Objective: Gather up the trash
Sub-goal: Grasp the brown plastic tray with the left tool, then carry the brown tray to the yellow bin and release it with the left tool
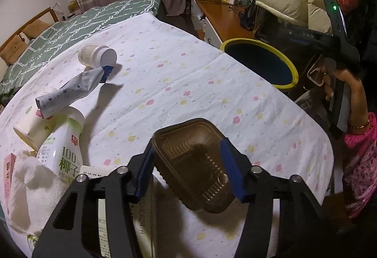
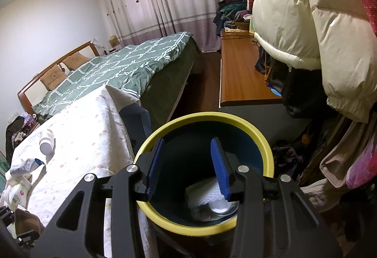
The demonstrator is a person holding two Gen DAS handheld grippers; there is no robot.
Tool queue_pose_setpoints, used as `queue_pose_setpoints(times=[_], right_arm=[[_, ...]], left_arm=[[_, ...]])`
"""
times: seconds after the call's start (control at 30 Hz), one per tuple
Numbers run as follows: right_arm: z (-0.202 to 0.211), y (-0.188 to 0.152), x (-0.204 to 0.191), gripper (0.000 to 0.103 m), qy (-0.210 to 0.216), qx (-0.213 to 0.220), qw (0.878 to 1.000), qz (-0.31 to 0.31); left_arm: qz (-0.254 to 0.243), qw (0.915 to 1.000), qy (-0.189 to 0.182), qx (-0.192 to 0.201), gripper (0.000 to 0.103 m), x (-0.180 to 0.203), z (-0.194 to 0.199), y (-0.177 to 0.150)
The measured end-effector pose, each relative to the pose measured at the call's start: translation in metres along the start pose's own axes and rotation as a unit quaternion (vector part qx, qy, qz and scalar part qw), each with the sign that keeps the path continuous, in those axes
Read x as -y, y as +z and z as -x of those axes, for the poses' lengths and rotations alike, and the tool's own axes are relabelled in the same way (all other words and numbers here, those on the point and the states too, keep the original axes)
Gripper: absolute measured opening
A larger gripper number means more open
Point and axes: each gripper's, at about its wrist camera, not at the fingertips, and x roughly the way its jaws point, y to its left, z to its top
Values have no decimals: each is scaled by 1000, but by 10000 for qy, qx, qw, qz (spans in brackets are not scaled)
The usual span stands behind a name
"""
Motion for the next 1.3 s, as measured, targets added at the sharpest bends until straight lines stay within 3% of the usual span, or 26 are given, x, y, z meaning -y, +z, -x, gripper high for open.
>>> queue_pose_setpoints(times=[0.23,0.8,1.03,1.3], right_arm=[[9,1,3,40,78,67,9999,-43],[28,4,20,40,183,248,9995,-114],[61,2,34,40,43,529,9986,-74],[97,-12,66,40,-439,712,9964,-108]], left_arm=[[14,9999,-25,-142,25,6,-9,4],[46,9999,24,160,24,24,2,30],[-107,9992,-158,365,24,53,-2,73],[-329,9970,-511,478,24,109,-32,137]])
